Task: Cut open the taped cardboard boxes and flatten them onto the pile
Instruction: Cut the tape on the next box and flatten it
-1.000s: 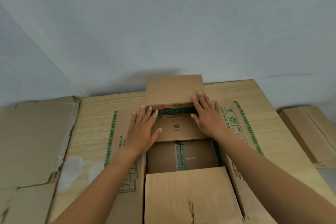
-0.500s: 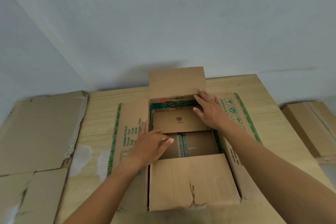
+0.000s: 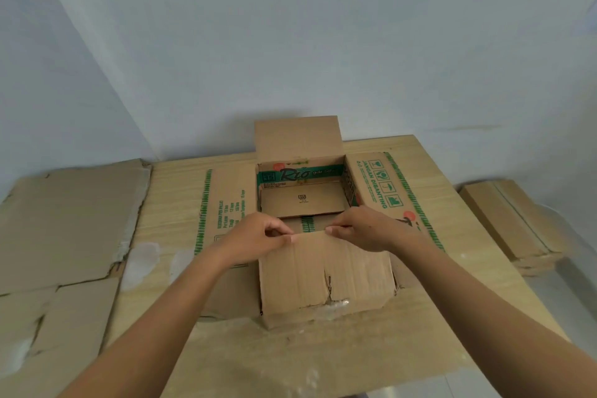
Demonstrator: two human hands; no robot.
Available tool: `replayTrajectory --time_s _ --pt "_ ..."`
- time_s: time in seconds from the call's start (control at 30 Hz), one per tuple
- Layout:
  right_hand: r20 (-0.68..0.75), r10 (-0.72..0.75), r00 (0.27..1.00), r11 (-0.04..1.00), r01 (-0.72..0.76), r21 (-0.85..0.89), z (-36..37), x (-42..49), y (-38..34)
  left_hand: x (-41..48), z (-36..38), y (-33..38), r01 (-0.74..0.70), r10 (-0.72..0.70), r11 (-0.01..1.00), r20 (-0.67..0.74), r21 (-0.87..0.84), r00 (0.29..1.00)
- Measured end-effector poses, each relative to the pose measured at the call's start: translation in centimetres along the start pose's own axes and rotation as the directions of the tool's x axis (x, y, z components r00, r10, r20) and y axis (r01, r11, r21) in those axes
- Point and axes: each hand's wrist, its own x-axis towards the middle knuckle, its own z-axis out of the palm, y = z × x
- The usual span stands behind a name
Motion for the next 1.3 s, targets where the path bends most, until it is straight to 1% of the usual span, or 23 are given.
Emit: replayTrajectory --time_s 0.07,0.1,0.13,0.2,0.27,0.33,0.4,0.5,0.53,0.6,0.7,0.77,0.83,0.9,0.93,0.97,1.0,1.03,1.1,1.13,1.17,1.23,1.3 --pt "-0.022 -0.058 0.998 0.998 0.058 0.031 -0.9 -2.0 -0.8 -1.1 -0.9 1.4 -0.004 0.008 0.996 0.042 -0.092 0.999" --pt "-0.007 -0.081 0.997 0.995 0.081 0.051 -1.5 -3.1 -1.3 -1.7 -1.3 1.9 0.005 0.006 0.988 0.071 -0.152 0.997" --pt "0.02 -0.101 0.995 0.992 0.099 0.074 -1.9 -4.2 -1.7 -2.3 -1.6 2.4 0.015 0.006 0.98 0.107 -0.197 0.994" --pt "0.095 -0.113 0.989 0.986 0.1 0.136 -2.1 -6.0 -2.3 -3.2 -1.6 3.1 0.019 0.028 0.977 0.218 -0.212 0.976" --pt "0.169 -0.1 0.98 0.974 0.062 0.22 -1.7 -6.9 -2.8 -3.7 -0.8 3.7 0.015 0.044 0.989 0.385 -0.148 0.922" --pt "0.22 -0.071 0.973 0.968 0.013 0.252 -0.6 -7.1 -2.5 -3.8 0.6 4.0 -0.008 0.015 1.0 0.514 -0.015 0.858" --pt "0.273 -0.032 0.961 0.989 -0.009 0.148 0.8 -6.9 -2.1 -3.6 2.5 3.6 -0.011 -0.047 0.995 0.571 0.098 0.82" --pt "0.339 0.082 0.937 0.997 -0.077 -0.027 3.3 -6.3 -1.3 -3.8 5.2 2.4 0.039 -0.162 0.974 0.564 0.223 0.81" --pt "0.338 0.135 0.931 0.99 -0.118 -0.071 4.4 -6.2 -1.1 -3.9 5.9 1.8 0.044 -0.185 0.964 0.548 0.26 0.816" --pt "0.317 0.201 0.927 0.977 -0.167 -0.133 6.5 -5.9 -0.6 -4.0 6.9 0.6 0.032 -0.184 0.954 0.501 0.297 0.846" --pt "0.249 0.199 0.948 0.977 -0.172 -0.126 8.5 -5.5 0.4 -4.1 7.6 -0.4 -0.001 -0.118 0.951 0.366 0.309 0.923" --pt "0.214 0.184 0.959 0.981 -0.168 -0.093 8.6 -5.4 0.9 -4.3 7.8 -0.6 -0.027 -0.038 0.963 0.235 0.268 0.971" --pt "0.204 0.165 0.965 0.985 -0.152 -0.076 8.5 -5.2 1.1 -4.7 7.3 -0.8 -0.048 0.04 0.96 0.037 0.275 0.999" --pt "0.206 0.153 0.966 0.987 -0.142 -0.07 8.5 -5.0 1.3 -4.6 6.4 -2.0 -0.03 0.099 0.945 -0.197 0.325 0.975" --pt "0.21 0.153 0.966 0.987 -0.141 -0.072 8.5 -4.9 1.4 -4.4 5.9 -2.9 0.022 0.091 0.936 -0.301 0.35 0.949" --pt "0.217 0.156 0.964 0.987 -0.143 -0.073 8.5 -4.8 1.5 -4.1 5.3 -4.0 0.107 0.045 0.926 -0.385 0.363 0.922" --pt "0.225 0.158 0.961 0.987 -0.145 -0.073 8.5 -4.8 1.6 -3.9 4.6 -5.1 0.208 -0.035 0.911 -0.438 0.355 0.898" --pt "0.236 0.162 0.958 0.986 -0.149 -0.072 8.4 -4.8 1.6 -3.8 3.9 -6.0 0.307 -0.137 0.894 -0.454 0.326 0.88" --pt "0.26 0.167 0.951 0.986 -0.156 -0.063 8.2 -4.7 1.6 -3.9 2.9 -7.5 0.437 -0.319 0.868 -0.411 0.235 0.854" --pt "0.277 0.168 0.946 0.986 -0.158 -0.058 8.0 -4.6 1.5 -4.2 2.5 -7.7 0.458 -0.369 0.874 -0.391 0.163 0.843" --pt "0.3 0.166 0.939 0.986 -0.157 -0.056 7.9 -4.6 1.4 -4.4 2.2 -7.7 0.443 -0.387 0.894 -0.39 0.064 0.836" --pt "0.338 0.159 0.928 0.987 -0.151 -0.049 7.4 -4.4 1.2 -4.8 1.6 -6.9 0.362 -0.39 0.92 -0.443 -0.151 0.807" --pt "0.362 0.145 0.921 0.989 -0.142 -0.037 7.0 -4.3 0.9 -5.0 0.5 -6.1 0.299 -0.417 0.906 -0.518 -0.299 0.747"
